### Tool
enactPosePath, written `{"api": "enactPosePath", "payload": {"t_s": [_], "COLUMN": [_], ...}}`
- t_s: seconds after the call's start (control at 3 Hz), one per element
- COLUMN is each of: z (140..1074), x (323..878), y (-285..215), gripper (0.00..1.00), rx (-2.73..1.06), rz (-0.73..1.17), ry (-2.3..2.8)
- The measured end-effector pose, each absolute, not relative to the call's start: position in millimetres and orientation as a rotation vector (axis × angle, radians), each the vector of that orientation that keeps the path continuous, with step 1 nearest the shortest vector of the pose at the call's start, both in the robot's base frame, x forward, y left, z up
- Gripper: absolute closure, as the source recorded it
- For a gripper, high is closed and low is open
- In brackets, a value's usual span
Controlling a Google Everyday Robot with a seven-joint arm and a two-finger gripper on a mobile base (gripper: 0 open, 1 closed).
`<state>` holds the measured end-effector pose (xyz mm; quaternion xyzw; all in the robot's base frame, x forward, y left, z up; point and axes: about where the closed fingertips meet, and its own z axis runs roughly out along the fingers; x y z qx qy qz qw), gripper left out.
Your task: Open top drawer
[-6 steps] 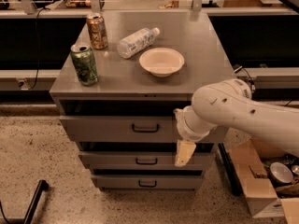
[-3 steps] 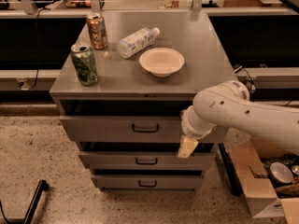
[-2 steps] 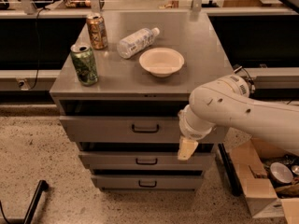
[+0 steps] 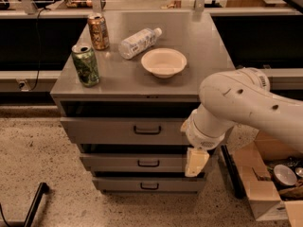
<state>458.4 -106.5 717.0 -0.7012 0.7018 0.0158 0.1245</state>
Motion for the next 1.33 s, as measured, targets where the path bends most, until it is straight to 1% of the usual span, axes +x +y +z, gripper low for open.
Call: {"api": "enactPosePath", "payload": {"t_s": [0.33,0.67,1.33], "z": [717.5,714.5,687.7], "x": [441.8,455.6,504.7], "y": [-105.6,-99.7,-109.9], "gripper": [0.03,0.0,0.0], "rx": [-2.014,-1.962,-1.923], "rz": [0.103,0.058,-0.058], "ry": [2.038,1.998,1.975]}}
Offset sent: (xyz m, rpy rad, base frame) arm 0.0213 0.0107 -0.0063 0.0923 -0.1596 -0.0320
